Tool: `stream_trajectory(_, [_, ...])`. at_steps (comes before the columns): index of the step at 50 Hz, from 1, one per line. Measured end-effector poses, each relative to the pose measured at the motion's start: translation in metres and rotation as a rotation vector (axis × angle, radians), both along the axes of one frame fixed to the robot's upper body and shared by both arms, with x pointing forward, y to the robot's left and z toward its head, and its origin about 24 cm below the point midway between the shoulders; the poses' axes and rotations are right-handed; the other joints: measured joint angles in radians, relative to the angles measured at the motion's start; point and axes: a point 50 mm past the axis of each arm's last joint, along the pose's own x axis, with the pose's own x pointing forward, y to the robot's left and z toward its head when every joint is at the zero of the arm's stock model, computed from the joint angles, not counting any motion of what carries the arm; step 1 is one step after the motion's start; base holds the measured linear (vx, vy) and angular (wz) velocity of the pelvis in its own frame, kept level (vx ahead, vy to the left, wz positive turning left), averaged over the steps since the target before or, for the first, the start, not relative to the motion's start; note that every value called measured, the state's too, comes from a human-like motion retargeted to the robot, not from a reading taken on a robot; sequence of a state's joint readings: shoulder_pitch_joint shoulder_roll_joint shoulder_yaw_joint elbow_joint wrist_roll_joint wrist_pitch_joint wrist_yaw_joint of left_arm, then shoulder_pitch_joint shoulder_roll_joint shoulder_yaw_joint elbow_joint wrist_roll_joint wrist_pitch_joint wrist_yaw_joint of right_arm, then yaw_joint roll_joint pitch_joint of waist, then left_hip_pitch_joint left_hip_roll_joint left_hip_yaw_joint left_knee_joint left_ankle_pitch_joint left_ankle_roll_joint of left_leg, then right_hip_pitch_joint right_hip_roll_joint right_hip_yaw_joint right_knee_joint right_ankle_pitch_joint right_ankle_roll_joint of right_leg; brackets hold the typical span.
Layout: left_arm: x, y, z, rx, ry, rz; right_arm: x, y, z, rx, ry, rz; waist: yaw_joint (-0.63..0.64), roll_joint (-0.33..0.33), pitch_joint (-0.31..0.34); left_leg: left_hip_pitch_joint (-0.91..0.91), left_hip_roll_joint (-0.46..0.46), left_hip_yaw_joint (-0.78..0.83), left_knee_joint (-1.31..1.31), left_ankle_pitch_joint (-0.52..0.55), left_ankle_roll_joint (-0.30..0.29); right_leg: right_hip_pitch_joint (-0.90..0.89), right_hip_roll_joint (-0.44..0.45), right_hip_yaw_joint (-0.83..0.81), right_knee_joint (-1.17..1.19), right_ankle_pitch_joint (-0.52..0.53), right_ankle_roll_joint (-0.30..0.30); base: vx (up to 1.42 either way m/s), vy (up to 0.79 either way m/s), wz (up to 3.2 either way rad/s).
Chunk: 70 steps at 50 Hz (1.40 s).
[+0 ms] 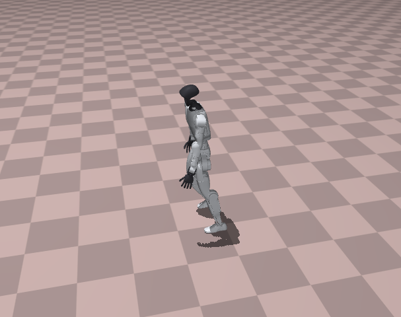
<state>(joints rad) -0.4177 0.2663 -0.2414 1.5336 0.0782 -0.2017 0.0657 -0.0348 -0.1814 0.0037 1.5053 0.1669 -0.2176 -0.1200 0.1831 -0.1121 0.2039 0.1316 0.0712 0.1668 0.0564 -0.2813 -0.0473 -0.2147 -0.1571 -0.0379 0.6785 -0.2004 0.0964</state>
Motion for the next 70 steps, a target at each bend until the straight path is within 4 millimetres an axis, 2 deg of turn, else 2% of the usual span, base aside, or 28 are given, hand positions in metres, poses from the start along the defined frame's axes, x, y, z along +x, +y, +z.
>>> stream_trajectory(3, [0.073,-0.017,0.048,-0.048,-0.246,-0.007,-0.02,-0.006,-0.001,0.033,0.079,-0.009,-0.054,-0.005,-0.001,0.033,-0.02,-0.045,-0.008,-0.004,-0.007,0.011,0.006,-0.004,-0.246,0.056,0.006,0.36,-0.01,0.79])
stream_trajectory(5, [0.113,-0.028,0.085,-0.06,-0.383,-0.047,-0.025,-0.01,-0.001,0.046,0.104,-0.023,-0.088,-0.009,0.003,0.055,-0.034,-0.072,-0.006,-0.01,-0.01,0.031,-0.001,-0.017,-0.412,0.109,0.015,0.37,-0.07,0.64])
stream_trajectory(9, [0.165,-0.047,0.155,-0.004,-0.609,-0.167,-0.016,-0.016,0.001,0.043,0.08,-0.051,-0.123,0.008,-0.008,0.085,-0.035,-0.098,-0.004,-0.02,-0.011,0.05,0.0,0.001,-0.484,0.111,0.015,0.38,-0.11,0.27])
stream_trajectory(12, [0.185,-0.061,0.198,0.001,-0.78,-0.182,0.004,-0.02,0.005,0.017,0.018,-0.054,-0.13,0.026,-0.018,0.09,-0.033,-0.115,0.012,-0.016,-0.012,0.072,-0.005,-0.012,-0.476,0.069,0.024,0.39,-0.14,0.07])
stream_trajectory(14, [0.19,-0.069,0.215,-0.048,-0.877,-0.148,0.024,-0.022,0.008,-0.004,-0.033,-0.047,-0.13,0.037,-0.014,0.087,-0.035,-0.123,0.05,-0.007,-0.011,0.092,-0.009,-0.014,-0.471,0.056,0.027,0.39,-0.16,-0.05])
stream_trajectory(16, [0.188,-0.076,0.218,-0.129,-0.932,-0.112,0.049,-0.023,0.014,-0.019,-0.084,-0.023,-0.111,0.041,-0.009,0.062,-0.045,-0.107,0.128,-0.003,-0.004,0.102,-0.014,0.008,-0.472,0.049,0.025,0.37,-0.17,-0.49])
stream_trajectory(18, [0.178,-0.08,0.206,-0.218,-0.931,-0.1,0.076,-0.022,0.022,-0.015,-0.129,0.04,-0.112,0.051,0.008,0.033,-0.045,-0.096,0.24,-0.011,0.0,0.135,-0.019,0.006,-0.467,0.043,0.031,0.41,-0.14,-0.36])
stream_trajectory(20, [0.161,-0.08,0.177,-0.291,-0.857,-0.097,0.104,-0.02,0.031,-0.012,-0.154,0.135,-0.113,0.054,0.023,-0.015,-0.047,-0.076,0.386,-0.033,0.008,0.172,-0.028,0.018,-0.484,0.043,0.035,0.41,-0.09,-0.35])
stream_trajectory(22, [0.136,-0.071,0.135,-0.304,-0.705,-0.084,0.137,-0.016,0.045,-0.032,-0.188,0.221,-0.116,0.06,0.038,-0.067,-0.041,-0.047,0.506,-0.065,0.026,0.179,-0.032,0.048,-0.456,0.023,0.01,0.38,-0.02,-0.68])
stream_trajectory(24, [0.099,-0.061,0.088,-0.306,-0.54,-0.034,0.169,-0.01,0.062,-0.066,-0.254,0.296,-0.087,0.052,0.028,-0.128,-0.039,0.005,0.571,-0.087,0.043,0.205,-0.038,0.093,-0.545,0.062,0.02,0.37,0.03,-1.05])
stream_trajectory(27, [0.022,-0.042,0.014,-0.236,-0.218,0.065,0.213,0.004,0.09,-0.113,-0.426,0.312,-0.053,0.047,0.036,-0.166,-0.035,0.037,0.55,-0.098,0.059,0.216,-0.042,0.141,-0.535,0.07,0.026,0.42,0.09,-0.87])
stream_trajectory(30, [-0.081,-0.024,-0.04,-0.184,0.14,0.218,0.242,0.019,0.116,-0.137,-0.637,0.215,-0.03,0.04,0.035,-0.249,-0.018,0.027,0.548,-0.094,0.045,0.207,-0.04,0.158,-0.458,0.039,0.022,0.43,0.15,-0.46])
stream_trajectory(33, [-0.164,-0.007,-0.054,-0.172,0.418,0.331,0.265,0.041,0.141,-0.061,-0.814,0.204,0.032,0.023,0.047,-0.206,-0.013,0.02,0.223,-0.011,0.073,0.253,-0.034,0.192,-0.522,0.083,0.051,0.46,0.17,-0.5])
stream_trajectory(36, [-0.229,0.01,-0.05,-0.127,0.56,0.423,0.274,0.056,0.158,-0.009,-0.953,0.168,0.063,0.018,0.06,-0.194,0.022,0.091,0.025,0.09,0.067,0.297,-0.021,0.184,-0.509,0.07,0.059,0.49,0.25,-0.02])
stream_trajectory(39, [-0.264,0.025,-0.042,-0.082,0.579,0.492,0.272,0.061,0.162,-0.013,-1.003,0.202,0.1,-0.005,0.07,-0.177,0.024,0.174,-0.05,0.124,0.065,0.335,-0.026,0.189,-0.511,0.072,0.071,0.49,0.28,0.04])
stream_trajectory(42, [-0.272,0.035,-0.037,-0.085,0.529,0.502,0.259,0.061,0.151,0.008,-1.01,0.165,0.123,-0.028,0.088,-0.133,0.011,0.159,-0.033,0.067,0.08,0.313,-0.026,0.19,-0.355,0.059,0.055,0.5,0.31,0.24])
stream_trajectory(45, [-0.256,0.04,-0.037,-0.099,0.496,0.401,0.229,0.051,0.119,0.027,-0.917,0.096,0.155,-0.032,0.083,-0.111,0.016,0.137,0.002,0.021,0.079,0.232,-0.006,0.179,-0.137,0.079,0.037,0.46,0.28,0.28])
stream_trajectory(48, [-0.213,0.05,-0.038,-0.021,0.5,0.22,0.181,0.038,0.074,-0.016,-0.692,0.029,0.17,-0.055,0.069,-0.113,0.005,0.109,0.038,-0.007,0.078,0.067,-0.007,0.142,0.171,0.022,0.003,0.44,0.19,0.57])
stream_trajectory(51, [-0.142,0.053,-0.032,0.076,0.401,0.078,0.116,0.029,0.032,-0.033,-0.406,0.026,0.13,-0.052,0.058,-0.095,-0.001,0.027,0.048,-0.005,0.061,-0.004,-0.023,0.041,0.255,0.012,-0.027,0.48,0.14,1.45])
stream_trajectory(55, [-0.028,0.025,-0.007,0.041,0.051,0.068,0.029,0.02,0.002,0.017,-0.092,0.053,0.049,-0.025,0.037,-0.067,-0.003,-0.08,0.061,0.018,0.016,-0.035,-0.029,-0.059,0.134,-0.006,-0.019,0.45,0.07,1.56])
stream_trajectory(57, [0.03,0.002,0.02,-0.08,-0.171,0.147,0.0,0.014,-0.003,0.043,0.031,0.071,0.021,-0.015,0.03,-0.029,-0.006,-0.12,0.005,0.044,0.011,-0.069,-0.028,-0.076,0.022,0.002,-0.021,0.42,0.0,0.99])
stream_trajectory(60, [0.1,-0.041,0.071,-0.256,-0.448,0.152,-0.032,0.004,-0.005,0.077,0.16,0.054,-0.036,-0.014,0.027,0.016,-0.029,-0.178,-0.022,0.054,-0.003,-0.077,-0.043,-0.08,-0.24,0.086,-0.001,0.44,-0.05,0.99])
stream_trajectory(62, [0.133,-0.071,0.11,-0.333,-0.622,0.066,-0.042,-0.007,-0.003,0.104,0.14,-0.147,-0.073,-0.024,0.027,0.052,-0.053,-0.221,-0.03,0.045,-0.003,-0.057,-0.052,-0.025,-0.444,0.2,0.05,0.48,-0.11,0.95])
stream_trajectory(63, [0.146,-0.087,0.131,-0.326,-0.701,-0.006,-0.048,-0.005,-0.003,0.099,0.205,-0.018,-0.081,-0.026,0.031,0.073,-0.062,-0.24,-0.032,0.038,-0.003,-0.047,-0.056,0.009,-0.516,0.253,0.082,0.49,-0.14,0.88])
stream_trajectory(65, [0.164,-0.112,0.175,-0.298,-0.859,-0.127,-0.047,-0.007,-0.003,0.097,0.247,0.029,-0.11,-0.011,0.051,0.114,-0.05,-0.29,-0.034,0.025,-0.016,0.053,-0.058,0.028,-0.681,0.311,0.09,0.49,-0.17,0.84])
stream_trajectory(67, [0.168,-0.131,0.205,-0.24,-0.995,-0.268,-0.037,-0.01,-0.002,0.091,0.216,0.052,-0.11,0.008,0.045,0.13,-0.039,-0.301,-0.009,0.012,-0.02,0.063,-0.051,0.015,-0.62,0.236,0.091,0.45,-0.17,0.16])
stream_trajectory(68, [0.166,-0.137,0.215,-0.206,-1.051,-0.333,-0.03,-0.011,-0.001,0.087,0.188,0.077,-0.102,0.016,0.037,0.131,-0.036,-0.293,0.015,0.006,-0.019,0.031,-0.047,0.007,-0.523,0.182,0.096,0.44,-0.17,-0.11])
stream_trajectory(70, [0.159,-0.143,0.225,-0.188,-1.129,-0.373,-0.007,-0.015,0.002,0.06,0.146,0.116,-0.112,0.019,0.041,0.121,-0.045,-0.288,0.086,0.003,-0.015,0.098,-0.053,0.005,-0.577,0.164,0.081,0.43,-0.17,0.1])
